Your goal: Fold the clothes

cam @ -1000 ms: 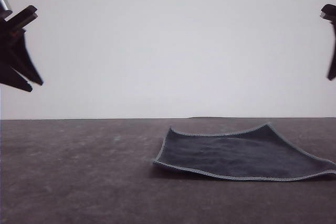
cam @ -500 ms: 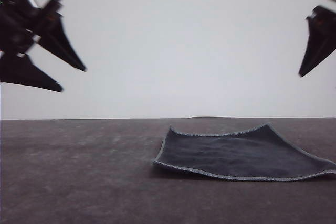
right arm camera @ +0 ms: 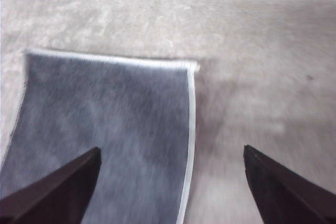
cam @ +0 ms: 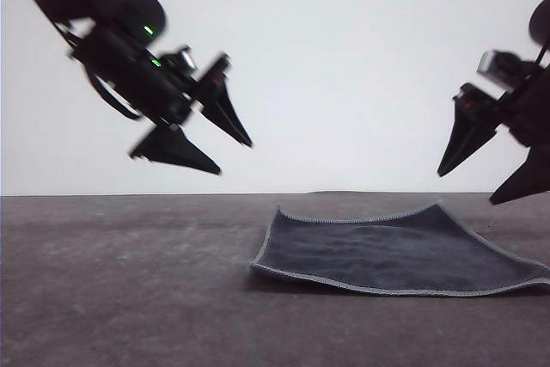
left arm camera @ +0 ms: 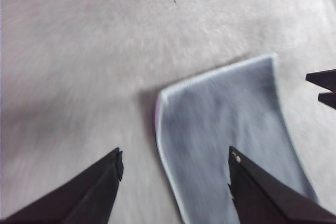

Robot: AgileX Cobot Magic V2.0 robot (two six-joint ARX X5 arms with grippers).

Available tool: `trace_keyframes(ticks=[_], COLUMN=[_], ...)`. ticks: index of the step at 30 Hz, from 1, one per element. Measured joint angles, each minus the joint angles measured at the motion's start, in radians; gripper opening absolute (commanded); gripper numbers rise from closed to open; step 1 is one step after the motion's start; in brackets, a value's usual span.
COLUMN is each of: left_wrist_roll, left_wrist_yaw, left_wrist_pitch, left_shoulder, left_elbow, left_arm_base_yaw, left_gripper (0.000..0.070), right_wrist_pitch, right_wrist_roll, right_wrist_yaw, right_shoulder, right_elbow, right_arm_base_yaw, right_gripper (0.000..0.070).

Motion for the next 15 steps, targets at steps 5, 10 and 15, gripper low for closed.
trace_keyframes(ticks=[5, 10, 15], left_wrist_roll=[0.000, 0.000, 0.000], left_wrist_yaw=[0.000, 0.000, 0.000], left_wrist_pitch=[-0.058, -0.069, -0.071], left_shoulder=[0.155, 0.219, 0.221], left_elbow=[0.145, 0.190, 0.193], left_arm_base_yaw=[-0.025, -0.047, -0.078], left_gripper=[0.0390, 0.0390, 0.0389], right_wrist_pitch=[0.008, 0.039, 0.073], right_wrist_roll=[0.002, 0.012, 0.026], right_wrist_yaw=[-0.030, -0.055, -0.064], right_shoulder=[0.102, 0.152, 0.183], right_elbow=[0.073, 0.092, 0.093], right_arm_base_yaw=[0.000, 0.000, 0.010], right_gripper=[0.0550, 0.0550, 0.0550])
